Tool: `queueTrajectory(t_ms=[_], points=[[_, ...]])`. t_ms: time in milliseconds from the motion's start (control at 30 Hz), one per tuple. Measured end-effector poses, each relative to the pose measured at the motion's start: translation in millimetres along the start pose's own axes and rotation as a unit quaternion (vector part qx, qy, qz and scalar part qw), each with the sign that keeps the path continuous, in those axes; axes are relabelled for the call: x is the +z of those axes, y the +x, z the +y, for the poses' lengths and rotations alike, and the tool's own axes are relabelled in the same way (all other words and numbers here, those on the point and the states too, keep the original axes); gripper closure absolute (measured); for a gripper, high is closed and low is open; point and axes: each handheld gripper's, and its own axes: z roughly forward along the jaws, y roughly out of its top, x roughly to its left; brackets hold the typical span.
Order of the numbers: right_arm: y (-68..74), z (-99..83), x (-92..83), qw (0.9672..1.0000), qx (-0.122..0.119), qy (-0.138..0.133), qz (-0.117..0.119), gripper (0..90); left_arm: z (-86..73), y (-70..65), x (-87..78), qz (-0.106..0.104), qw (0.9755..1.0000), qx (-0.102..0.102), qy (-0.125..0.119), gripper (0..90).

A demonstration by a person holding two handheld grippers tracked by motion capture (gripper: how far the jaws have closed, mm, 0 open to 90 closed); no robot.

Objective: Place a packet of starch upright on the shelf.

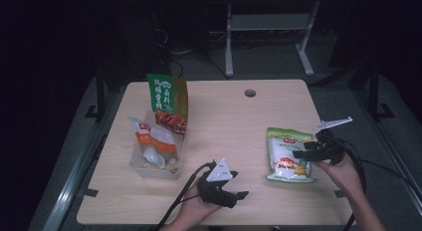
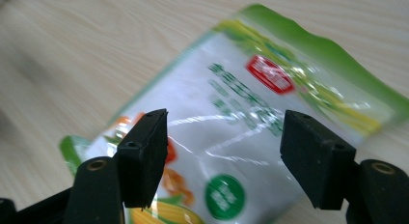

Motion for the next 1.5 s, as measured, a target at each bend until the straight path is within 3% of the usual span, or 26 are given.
queueTrajectory(t_ms=[233,433,567,733,800,1167,1500], points=[[-26.4,-15.1,3.2,0.9989,0.045,0.004,-0.011,31.1,0.6,-0.5,3.5,-0.001,1.0000,0.001,0.002,30.4],[-37.3,-21.8,6.4,0.9977,0.067,0.004,-0.011,31.6,1.1,-0.3,5.0,-0.003,1.0000,0.002,0.004,30.3],[-43.9,-27.0,9.4,0.9954,0.095,-0.001,0.015,34.0,1.3,-0.8,5.9,-0.004,1.0000,0.001,0.004,30.3],[-41.3,-30.9,10.4,0.9945,0.098,-0.005,0.037,38.1,1.0,-0.5,7.3,-0.005,1.0000,-0.004,0.006,30.2],[-40.3,-34.9,12.7,0.9924,0.109,-0.006,0.057,39.4,0.8,-0.5,8.0,-0.004,1.0000,-0.003,0.008,30.2],[-31.3,-42.8,11.1,0.9920,0.108,-0.014,0.063,41.7,1.3,-0.1,15.9,0.000,0.9999,-0.006,0.013,30.2],[-3.9,-45.2,16.8,0.9930,0.089,-0.010,0.077,42.0,3.1,1.0,23.9,0.006,0.9998,-0.007,0.017,30.3]])
